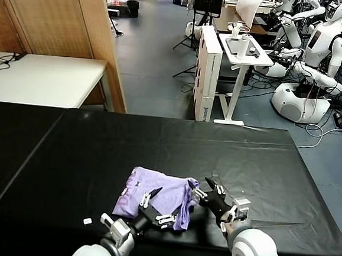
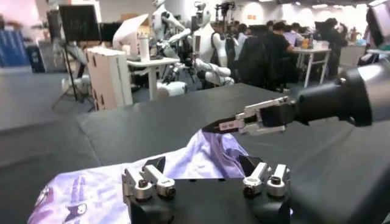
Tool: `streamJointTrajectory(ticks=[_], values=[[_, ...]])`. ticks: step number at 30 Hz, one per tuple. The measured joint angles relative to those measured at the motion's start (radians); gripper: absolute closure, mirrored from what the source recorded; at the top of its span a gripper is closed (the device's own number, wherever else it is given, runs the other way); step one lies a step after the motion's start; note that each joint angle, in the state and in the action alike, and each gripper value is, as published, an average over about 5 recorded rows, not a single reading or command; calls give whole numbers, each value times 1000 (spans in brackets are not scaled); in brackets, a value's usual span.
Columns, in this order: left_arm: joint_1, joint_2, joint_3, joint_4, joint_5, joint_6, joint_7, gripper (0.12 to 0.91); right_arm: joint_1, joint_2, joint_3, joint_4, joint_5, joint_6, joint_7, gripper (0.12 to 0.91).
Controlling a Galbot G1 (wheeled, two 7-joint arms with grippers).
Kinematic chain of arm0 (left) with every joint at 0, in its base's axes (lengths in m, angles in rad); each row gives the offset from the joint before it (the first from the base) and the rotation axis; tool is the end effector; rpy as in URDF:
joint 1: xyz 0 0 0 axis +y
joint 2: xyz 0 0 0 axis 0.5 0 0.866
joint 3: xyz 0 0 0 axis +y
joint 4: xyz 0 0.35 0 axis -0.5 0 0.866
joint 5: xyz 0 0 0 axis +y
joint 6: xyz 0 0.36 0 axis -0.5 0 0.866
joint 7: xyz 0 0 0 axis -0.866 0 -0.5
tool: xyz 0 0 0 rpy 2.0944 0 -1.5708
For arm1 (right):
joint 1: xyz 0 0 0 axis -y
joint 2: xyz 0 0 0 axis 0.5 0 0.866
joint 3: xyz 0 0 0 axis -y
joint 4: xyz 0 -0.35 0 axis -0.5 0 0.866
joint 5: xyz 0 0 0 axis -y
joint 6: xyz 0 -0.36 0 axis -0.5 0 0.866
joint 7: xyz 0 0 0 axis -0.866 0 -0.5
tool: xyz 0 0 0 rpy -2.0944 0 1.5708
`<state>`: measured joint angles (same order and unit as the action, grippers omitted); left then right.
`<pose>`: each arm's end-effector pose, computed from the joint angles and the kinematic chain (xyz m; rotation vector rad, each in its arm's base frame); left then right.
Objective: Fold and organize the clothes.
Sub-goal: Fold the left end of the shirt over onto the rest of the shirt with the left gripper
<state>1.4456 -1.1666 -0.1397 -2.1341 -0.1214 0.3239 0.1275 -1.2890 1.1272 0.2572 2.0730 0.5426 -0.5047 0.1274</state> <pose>0.1865 -0.0428 -0.2845 -0.9014 -2.7199 -0.1815 0.2488 -0.0008 -0.2625 0.4947 -2.6784 -0.1018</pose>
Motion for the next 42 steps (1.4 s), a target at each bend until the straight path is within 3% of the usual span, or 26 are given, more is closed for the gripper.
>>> streamJointTrajectory(ticks=[15, 31, 36, 42], values=[[-13, -2, 56, 56, 136, -74, 5, 123, 32, 5, -25, -62, -112, -2, 0, 232], [-16, -13, 99, 107, 199, -120, 4, 123, 71, 8, -44, -112, -116, -1, 3, 221], [-10, -20, 91, 106, 194, -136, 5, 123, 74, 6, -34, -105, -90, 14, 3, 194], [-1, -24, 55, 67, 97, -196, 27, 123, 55, -8, 7, -48, 10, 40, 5, 121]])
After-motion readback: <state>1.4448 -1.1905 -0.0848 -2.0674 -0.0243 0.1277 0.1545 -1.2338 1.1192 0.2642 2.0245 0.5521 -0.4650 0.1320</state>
